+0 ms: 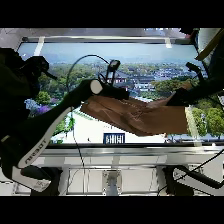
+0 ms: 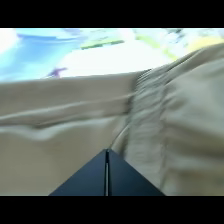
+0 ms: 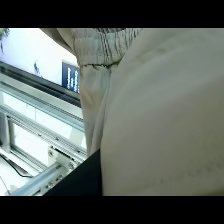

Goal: Fold the clothes and pants, and hang the long-sleeved shirts on hangers.

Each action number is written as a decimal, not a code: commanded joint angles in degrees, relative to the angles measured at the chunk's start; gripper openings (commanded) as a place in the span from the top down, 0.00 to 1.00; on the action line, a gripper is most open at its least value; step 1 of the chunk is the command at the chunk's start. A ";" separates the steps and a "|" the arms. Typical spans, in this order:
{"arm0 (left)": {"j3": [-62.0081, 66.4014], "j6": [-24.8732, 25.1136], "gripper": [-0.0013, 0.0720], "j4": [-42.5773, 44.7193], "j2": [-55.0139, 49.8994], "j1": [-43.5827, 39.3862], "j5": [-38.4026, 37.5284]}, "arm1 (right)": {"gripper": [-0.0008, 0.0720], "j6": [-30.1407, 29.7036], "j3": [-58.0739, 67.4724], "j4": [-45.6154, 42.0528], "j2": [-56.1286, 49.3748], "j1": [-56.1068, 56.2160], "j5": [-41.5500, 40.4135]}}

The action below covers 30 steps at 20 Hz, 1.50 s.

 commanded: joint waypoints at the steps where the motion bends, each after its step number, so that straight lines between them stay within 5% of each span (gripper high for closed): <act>1: 1.51 0.02 0.97 -3.96 -7.02 -4.70 3.72 | 0.94 3.72 3.96 -7.17 0.26 9.11 -1.27; 7: 1.51 0.39 0.97 -7.67 -12.13 -5.81 -3.26 | 0.94 8.72 10.47 -8.22 -0.37 14.88 -6.88; 9: 1.51 4.26 0.97 -10.16 -12.11 -6.16 -3.30 | 0.94 9.60 10.73 -8.20 -2.21 16.59 -7.93; 13: 1.53 5.16 0.97 -6.27 -11.04 -4.39 -6.08 | 0.94 11.76 10.71 -8.07 -8.31 21.20 -8.87; 20: 1.53 4.94 0.97 10.99 3.37 18.67 -29.55 | 0.94 19.85 10.71 -7.85 -16.31 30.62 -22.97; 25: 1.53 5.01 0.97 10.99 13.81 34.27 -33.29 | 0.93 21.51 11.21 -0.20 -19.08 39.10 -48.76; 26: 1.51 5.01 0.97 10.97 14.99 36.02 -33.29 | 0.86 21.00 11.52 -0.04 -19.08 40.98 -55.23; 27: 1.51 5.01 0.97 10.97 16.00 37.40 -33.31 | 0.54 20.96 11.96 -0.04 -19.08 42.40 -59.71; 28: 1.51 5.03 0.97 10.97 16.65 38.23 -33.31 | 0.32 20.96 12.50 -0.04 -19.08 43.58 -62.93; 30: 1.49 5.20 0.97 10.99 17.25 38.77 -33.31 | 0.31 20.96 14.14 -0.28 -19.08 44.37 -63.17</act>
